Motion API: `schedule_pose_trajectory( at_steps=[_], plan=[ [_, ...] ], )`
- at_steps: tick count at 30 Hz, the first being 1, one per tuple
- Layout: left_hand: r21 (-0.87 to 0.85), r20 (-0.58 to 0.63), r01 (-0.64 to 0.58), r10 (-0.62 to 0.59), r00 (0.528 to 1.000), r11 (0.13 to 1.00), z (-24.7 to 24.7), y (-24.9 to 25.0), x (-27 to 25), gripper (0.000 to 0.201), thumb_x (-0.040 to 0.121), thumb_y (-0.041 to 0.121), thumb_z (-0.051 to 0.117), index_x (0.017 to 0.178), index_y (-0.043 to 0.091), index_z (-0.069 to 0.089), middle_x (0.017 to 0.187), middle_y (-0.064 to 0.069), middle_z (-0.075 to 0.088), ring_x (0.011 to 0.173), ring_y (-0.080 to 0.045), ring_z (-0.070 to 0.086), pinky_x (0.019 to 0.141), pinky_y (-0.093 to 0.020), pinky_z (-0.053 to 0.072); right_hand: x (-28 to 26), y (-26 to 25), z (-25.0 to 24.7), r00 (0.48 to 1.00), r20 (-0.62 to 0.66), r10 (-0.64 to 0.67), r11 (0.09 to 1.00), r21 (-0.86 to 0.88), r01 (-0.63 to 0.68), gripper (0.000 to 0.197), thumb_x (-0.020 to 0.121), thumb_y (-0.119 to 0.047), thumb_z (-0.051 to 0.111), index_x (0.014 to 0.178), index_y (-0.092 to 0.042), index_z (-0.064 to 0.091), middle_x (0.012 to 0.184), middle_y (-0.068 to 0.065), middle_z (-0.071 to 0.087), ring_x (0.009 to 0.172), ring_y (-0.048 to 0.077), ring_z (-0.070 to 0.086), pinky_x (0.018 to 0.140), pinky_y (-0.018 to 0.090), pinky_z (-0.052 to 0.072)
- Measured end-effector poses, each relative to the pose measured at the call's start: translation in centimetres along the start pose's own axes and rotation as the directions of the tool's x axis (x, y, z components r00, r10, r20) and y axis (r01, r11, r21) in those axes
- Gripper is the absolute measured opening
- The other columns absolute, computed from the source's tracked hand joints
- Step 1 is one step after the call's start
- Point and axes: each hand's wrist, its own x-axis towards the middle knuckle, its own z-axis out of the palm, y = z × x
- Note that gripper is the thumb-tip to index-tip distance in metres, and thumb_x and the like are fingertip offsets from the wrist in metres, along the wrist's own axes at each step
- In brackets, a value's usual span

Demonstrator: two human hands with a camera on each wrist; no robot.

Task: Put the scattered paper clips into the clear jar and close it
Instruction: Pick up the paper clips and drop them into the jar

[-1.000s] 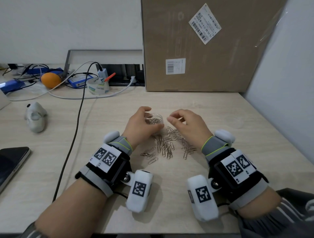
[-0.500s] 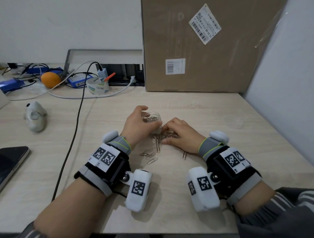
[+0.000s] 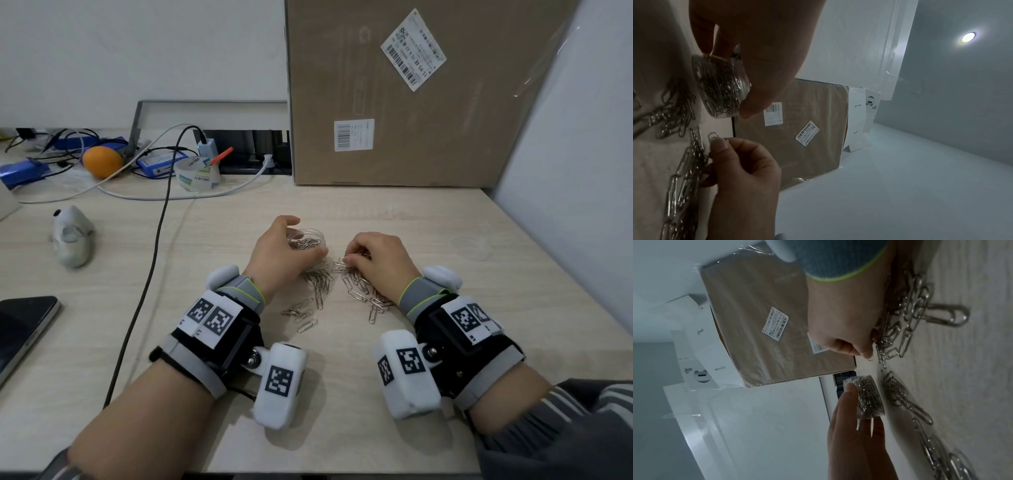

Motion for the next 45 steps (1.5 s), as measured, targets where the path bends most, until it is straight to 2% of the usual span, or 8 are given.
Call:
schedule_pose_trajectory(
  at_steps=[3,7,13,20,28,34,39,45],
  plan=[
    [-0.001,0.01,0.002,-0.002,1.0,1.0,-0.1,0.0,0.0,0.065,0.074,0.03,0.078,0.13,0.019,0.047,0.116,0.0,0.057,0.099,-0.016,0.06,0.088,-0.03,0.05,0.3,0.3,-0.1,0.98,-0.155,0.127,0.982,0.156,-0.103,0.005,0.078,-0.014,0.07,0.075,-0.01,0.068,0.063,-0.008,0.059,0.059,0.005,0.054,0.057,0.006,0.038],
    [0.042,0.084,-0.042,0.039,0.996,0.998,0.0,0.3,-0.2,0.067,0.072,0.031,0.08,0.13,0.021,0.047,0.115,0.002,0.058,0.095,-0.011,0.059,0.088,-0.026,0.048,0.5,-0.1,-1.0,0.922,-0.288,0.258,0.877,0.47,-0.098,0.007,0.078,-0.011,0.071,0.074,-0.012,0.064,0.061,-0.005,0.06,0.046,-0.003,0.054,0.048,0.011,0.044],
    [0.017,0.316,-0.104,0.093,0.944,0.994,0.6,1.0,-1.1,0.072,0.069,0.027,0.083,0.13,0.026,0.045,0.115,0.005,0.061,0.102,-0.01,0.061,0.089,-0.029,0.053,0.0,-2.0,-1.7,0.943,-0.274,0.19,0.797,0.603,0.014,0.007,0.076,-0.01,0.072,0.074,-0.013,0.067,0.064,-0.003,0.063,0.052,0.002,0.055,0.051,0.016,0.046],
    [0.035,0.317,-0.169,0.149,0.937,0.985,0.7,1.1,-1.3,0.07,0.069,0.024,0.082,0.13,0.024,0.047,0.114,0.006,0.062,0.1,-0.008,0.061,0.083,-0.024,0.052,-0.9,-2.5,-1.1,0.994,-0.11,-0.016,0.932,0.358,0.055,0.01,0.077,-0.021,0.072,0.085,-0.024,0.076,0.079,-0.004,0.072,0.077,0.001,0.059,0.071,0.015,0.042],
    [0.038,0.169,-0.089,0.082,0.982,0.995,0.5,0.8,-0.7,0.076,0.07,0.029,0.082,0.135,0.023,0.043,0.117,0.004,0.059,0.103,-0.013,0.059,0.093,-0.031,0.049,-0.6,-1.7,-1.7,0.978,-0.199,0.059,0.97,0.243,-0.01,0.026,0.092,-0.036,0.051,0.101,-0.019,0.07,0.094,-0.008,0.069,0.096,0.011,0.062,0.089,0.027,0.045],
    [-0.036,-0.089,0.006,-0.009,0.996,0.999,-0.6,0.1,0.3,0.071,0.075,0.028,0.077,0.135,0.017,0.042,0.115,-0.001,0.054,0.102,-0.019,0.059,0.095,-0.037,0.049,-0.6,-0.7,-0.4,0.95,0.271,0.155,0.971,-0.218,-0.097,0.055,0.089,-0.06,0.036,0.138,-0.034,0.037,0.15,-0.007,0.033,0.14,0.02,0.021,0.114,0.045,0.018],
    [-0.035,-0.123,0.011,-0.015,0.992,0.999,-0.7,0.0,0.7,0.071,0.074,0.028,0.077,0.135,0.016,0.042,0.114,-0.001,0.054,0.107,-0.022,0.059,0.098,-0.041,0.048,-0.9,-0.9,0.7,0.89,0.454,0.028,0.959,-0.264,0.105,0.083,0.069,-0.078,0.045,0.141,-0.039,0.028,0.155,-0.008,0.021,0.143,0.019,0.015,0.115,0.044,0.012],
    [-0.029,-0.118,0.0,-0.003,0.993,1.0,-0.5,0.1,0.7,0.071,0.075,0.026,0.076,0.135,0.015,0.042,0.114,-0.002,0.057,0.106,-0.022,0.06,0.097,-0.037,0.047,-0.8,-1.5,1.9,0.903,0.397,-0.163,0.976,-0.073,0.208,0.064,0.07,-0.067,0.051,0.124,-0.033,0.053,0.13,-0.008,0.053,0.122,0.02,0.042,0.104,0.04,0.033]
  ],
)
